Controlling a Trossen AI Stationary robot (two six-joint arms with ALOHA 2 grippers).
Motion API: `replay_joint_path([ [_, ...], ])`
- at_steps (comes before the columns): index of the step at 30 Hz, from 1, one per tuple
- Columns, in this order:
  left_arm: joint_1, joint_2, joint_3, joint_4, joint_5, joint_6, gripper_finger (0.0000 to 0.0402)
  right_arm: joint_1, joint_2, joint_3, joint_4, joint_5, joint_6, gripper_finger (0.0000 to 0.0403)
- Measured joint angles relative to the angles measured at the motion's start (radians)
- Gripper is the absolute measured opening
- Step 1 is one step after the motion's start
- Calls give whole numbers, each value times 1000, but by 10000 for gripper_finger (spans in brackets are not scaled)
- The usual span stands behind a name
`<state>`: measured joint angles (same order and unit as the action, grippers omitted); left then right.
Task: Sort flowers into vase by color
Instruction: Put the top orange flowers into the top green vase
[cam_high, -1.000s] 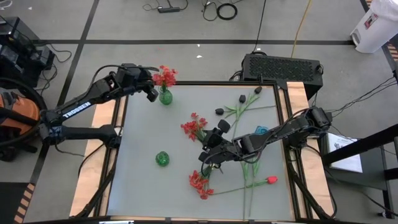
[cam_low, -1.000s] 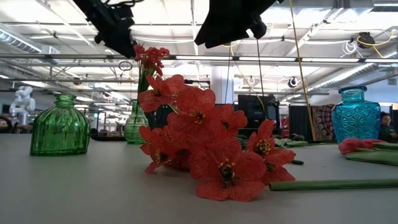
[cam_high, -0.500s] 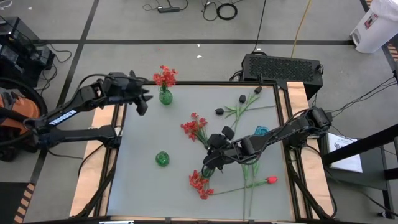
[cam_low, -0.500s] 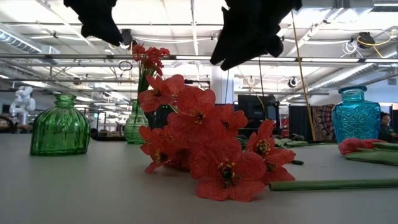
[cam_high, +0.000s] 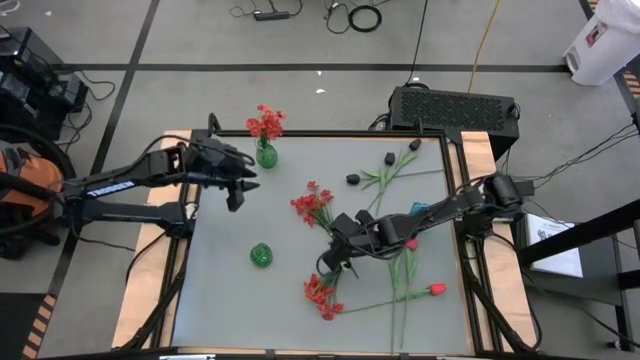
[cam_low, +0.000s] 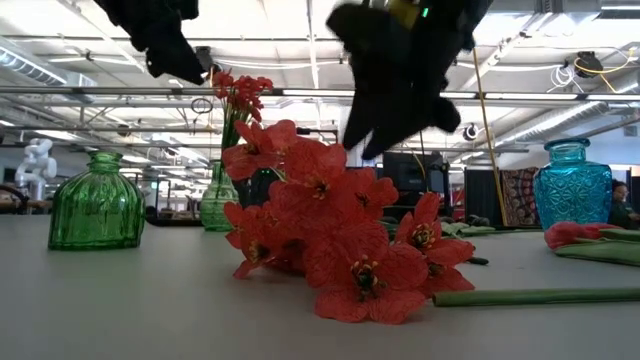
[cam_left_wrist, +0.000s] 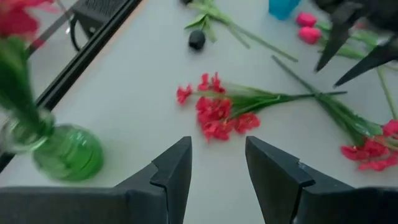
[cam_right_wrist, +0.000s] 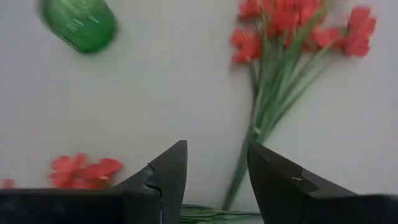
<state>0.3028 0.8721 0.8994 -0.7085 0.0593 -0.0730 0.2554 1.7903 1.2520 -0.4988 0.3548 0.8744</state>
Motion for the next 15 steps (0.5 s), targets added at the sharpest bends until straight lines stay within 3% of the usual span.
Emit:
replay_joint_path([
  [5,-41,12,-46,104,0,0,158,-57,38,0,-8,-18,-5,160],
  [15,-120,81,-47,129,-44,-53,158,-121,42,0,-20,-75,-34,160],
])
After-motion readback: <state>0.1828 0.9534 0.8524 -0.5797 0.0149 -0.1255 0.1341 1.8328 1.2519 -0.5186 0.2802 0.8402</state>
